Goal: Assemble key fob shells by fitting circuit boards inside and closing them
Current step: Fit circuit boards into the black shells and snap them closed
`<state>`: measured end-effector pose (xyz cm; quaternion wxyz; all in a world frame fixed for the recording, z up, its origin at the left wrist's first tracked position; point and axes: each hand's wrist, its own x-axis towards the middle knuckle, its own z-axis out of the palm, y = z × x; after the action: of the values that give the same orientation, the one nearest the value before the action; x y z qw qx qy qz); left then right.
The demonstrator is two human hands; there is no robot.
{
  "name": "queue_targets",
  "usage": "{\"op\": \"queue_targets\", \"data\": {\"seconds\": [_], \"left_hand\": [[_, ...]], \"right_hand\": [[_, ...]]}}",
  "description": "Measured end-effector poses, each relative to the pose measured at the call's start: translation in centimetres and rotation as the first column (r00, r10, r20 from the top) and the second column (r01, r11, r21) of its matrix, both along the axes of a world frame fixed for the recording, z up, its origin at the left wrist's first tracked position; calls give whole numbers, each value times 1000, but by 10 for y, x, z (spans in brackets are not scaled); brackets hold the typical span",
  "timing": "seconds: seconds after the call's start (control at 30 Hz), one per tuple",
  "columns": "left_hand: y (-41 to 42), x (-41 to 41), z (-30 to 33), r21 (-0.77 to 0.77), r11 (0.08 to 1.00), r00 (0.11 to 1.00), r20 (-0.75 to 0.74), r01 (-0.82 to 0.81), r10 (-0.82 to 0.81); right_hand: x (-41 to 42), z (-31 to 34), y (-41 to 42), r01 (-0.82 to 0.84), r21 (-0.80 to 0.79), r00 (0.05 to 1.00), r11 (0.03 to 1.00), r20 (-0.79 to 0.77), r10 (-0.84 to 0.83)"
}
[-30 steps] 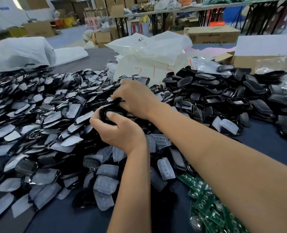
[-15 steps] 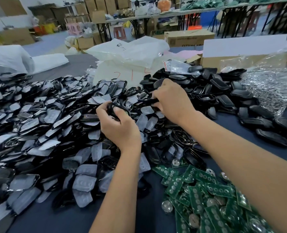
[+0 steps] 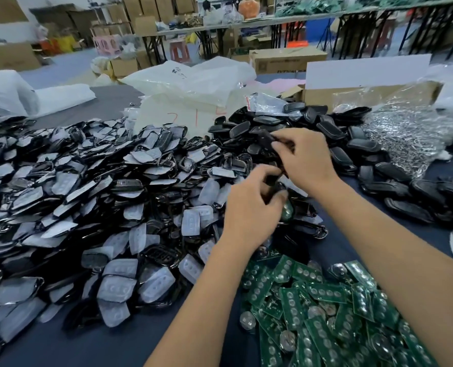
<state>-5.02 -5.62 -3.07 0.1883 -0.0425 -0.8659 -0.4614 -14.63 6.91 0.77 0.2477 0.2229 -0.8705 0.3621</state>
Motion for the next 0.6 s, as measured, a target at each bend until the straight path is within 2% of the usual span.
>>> {"op": "queue_targets", "data": {"seconds": [0.07,0.13,0.2,0.23,0.27,0.33,0.43,0.53,0.6], "left_hand": [[8,-4,-8,-139,990,998,47,36,-30],[9,-6,-14,-290,957,1000,22,12,-6],[7,-9,-17,-359,933,999,-41,-14,0],[5,-10,-17,-343,939,998,-69,-35,12],[6,-10,-17,-296,953,994,-99,-63,35],[7,-11,-12,-129,985,983,-157,-117,96],[12,-13,-3,113,993,995,-91,-27,37],[15,-11,-2,227,971,997,0,75,-77],[14,-8,-5,303,946,992,19,115,-126]], "right_hand": [[8,-10,21,53,-167,992,984,120,-33],[16,-23,37,78,-287,967,955,256,-2],[26,-35,50,118,-481,908,869,407,102],[32,-39,55,148,-564,873,812,460,160],[38,-42,60,168,-607,857,777,479,190],[45,-46,70,143,-564,872,813,461,167],[56,-46,73,1,-517,841,856,464,279],[62,-45,69,-64,-633,748,772,482,457],[63,-45,67,4,-717,762,697,453,463]]}}
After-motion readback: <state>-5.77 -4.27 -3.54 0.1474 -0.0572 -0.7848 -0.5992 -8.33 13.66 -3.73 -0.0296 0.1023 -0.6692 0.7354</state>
